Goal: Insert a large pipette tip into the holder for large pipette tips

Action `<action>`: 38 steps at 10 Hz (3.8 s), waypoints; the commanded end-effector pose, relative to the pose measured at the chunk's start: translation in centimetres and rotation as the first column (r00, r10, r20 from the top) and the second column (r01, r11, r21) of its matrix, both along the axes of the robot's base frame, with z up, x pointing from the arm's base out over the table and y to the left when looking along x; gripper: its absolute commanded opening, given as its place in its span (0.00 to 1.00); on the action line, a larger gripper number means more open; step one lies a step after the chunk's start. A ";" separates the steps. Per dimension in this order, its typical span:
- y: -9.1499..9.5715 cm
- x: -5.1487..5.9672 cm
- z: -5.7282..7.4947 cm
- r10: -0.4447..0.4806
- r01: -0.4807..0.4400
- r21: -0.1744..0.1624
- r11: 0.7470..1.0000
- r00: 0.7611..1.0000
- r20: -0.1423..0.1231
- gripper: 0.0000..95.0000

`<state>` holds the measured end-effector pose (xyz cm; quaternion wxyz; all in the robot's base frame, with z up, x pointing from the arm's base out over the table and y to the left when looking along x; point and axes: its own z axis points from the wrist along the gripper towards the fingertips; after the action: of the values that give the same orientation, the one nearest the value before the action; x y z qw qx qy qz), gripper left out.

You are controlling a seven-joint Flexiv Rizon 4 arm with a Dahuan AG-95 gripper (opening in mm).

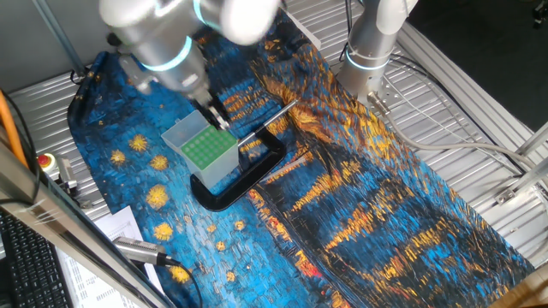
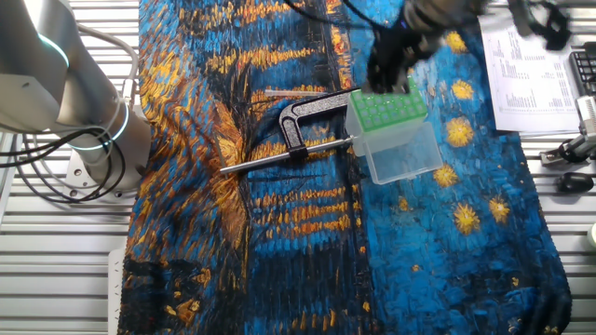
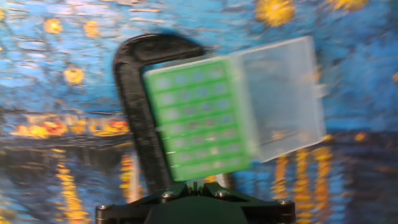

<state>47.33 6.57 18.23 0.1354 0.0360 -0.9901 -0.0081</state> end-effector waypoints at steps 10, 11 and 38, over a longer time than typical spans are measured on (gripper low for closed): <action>3.8 -1.8 -1.1 -0.047 0.046 -0.012 0.999 0.997 -0.063 0.00; 4.6 -3.0 -1.9 -0.062 0.062 -0.017 0.998 0.996 -0.064 0.00; 9.9 -10.7 -11.8 -0.201 0.196 -0.076 0.978 0.978 -0.057 0.40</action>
<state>36.69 16.52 6.50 0.1698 -0.0709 -0.9828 0.0149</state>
